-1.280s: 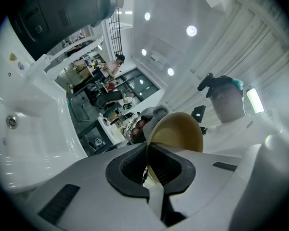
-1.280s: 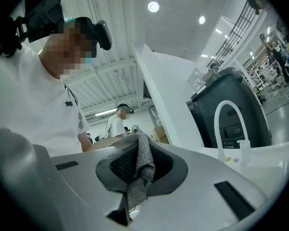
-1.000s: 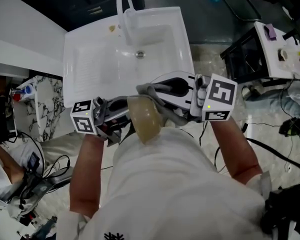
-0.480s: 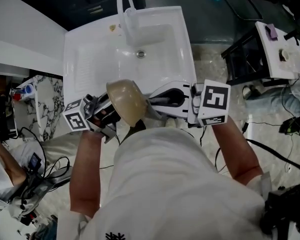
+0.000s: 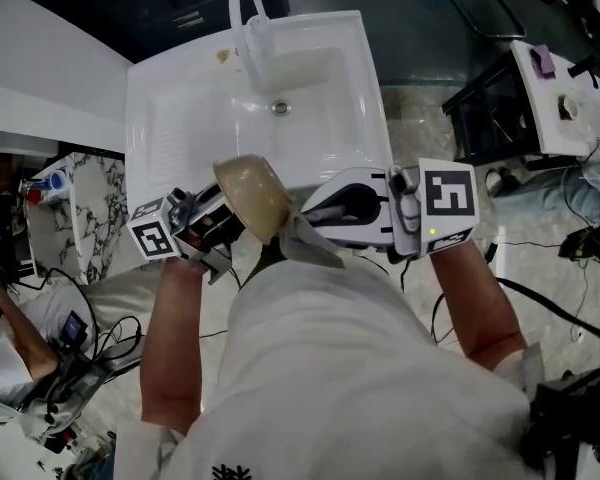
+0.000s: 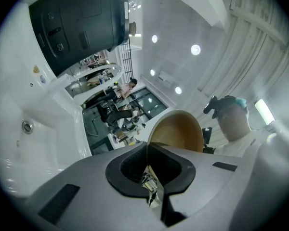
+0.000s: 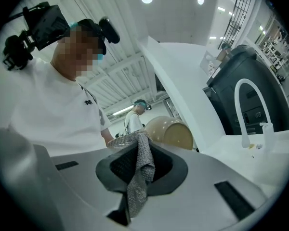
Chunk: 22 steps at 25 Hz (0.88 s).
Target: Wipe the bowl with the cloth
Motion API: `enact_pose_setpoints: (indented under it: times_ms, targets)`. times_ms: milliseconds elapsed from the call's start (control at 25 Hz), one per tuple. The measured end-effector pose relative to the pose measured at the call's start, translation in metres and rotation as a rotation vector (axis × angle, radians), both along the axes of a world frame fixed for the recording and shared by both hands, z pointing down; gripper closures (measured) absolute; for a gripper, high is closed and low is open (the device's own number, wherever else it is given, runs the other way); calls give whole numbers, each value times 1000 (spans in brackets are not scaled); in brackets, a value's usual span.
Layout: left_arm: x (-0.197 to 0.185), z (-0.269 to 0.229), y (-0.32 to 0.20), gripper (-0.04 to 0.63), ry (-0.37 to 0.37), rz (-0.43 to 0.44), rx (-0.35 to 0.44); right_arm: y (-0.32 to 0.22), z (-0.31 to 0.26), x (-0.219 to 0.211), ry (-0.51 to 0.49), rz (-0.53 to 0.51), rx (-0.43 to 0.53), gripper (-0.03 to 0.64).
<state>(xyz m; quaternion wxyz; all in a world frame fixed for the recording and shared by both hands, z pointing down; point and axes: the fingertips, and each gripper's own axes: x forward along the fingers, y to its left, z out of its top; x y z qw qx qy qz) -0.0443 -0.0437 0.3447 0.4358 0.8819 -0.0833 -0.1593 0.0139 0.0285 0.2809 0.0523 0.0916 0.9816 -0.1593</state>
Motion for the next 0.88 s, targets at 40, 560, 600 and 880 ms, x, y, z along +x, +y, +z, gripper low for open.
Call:
enact_pose_setpoints:
  times_ms: [40, 560, 600, 880]
  targets:
    - [1, 3, 1, 577, -10, 6, -3, 1, -4, 1, -18, -3, 2, 584]
    - [14, 32, 28, 577, -105, 149, -27, -25, -22, -12, -77, 106, 39, 584]
    - [17, 32, 31, 577, -107, 161, -25, -26, -21, -10, -72, 121, 37, 584]
    - [31, 30, 47, 577, -104, 201, -5, -35, -10, -4, -41, 196, 4, 584]
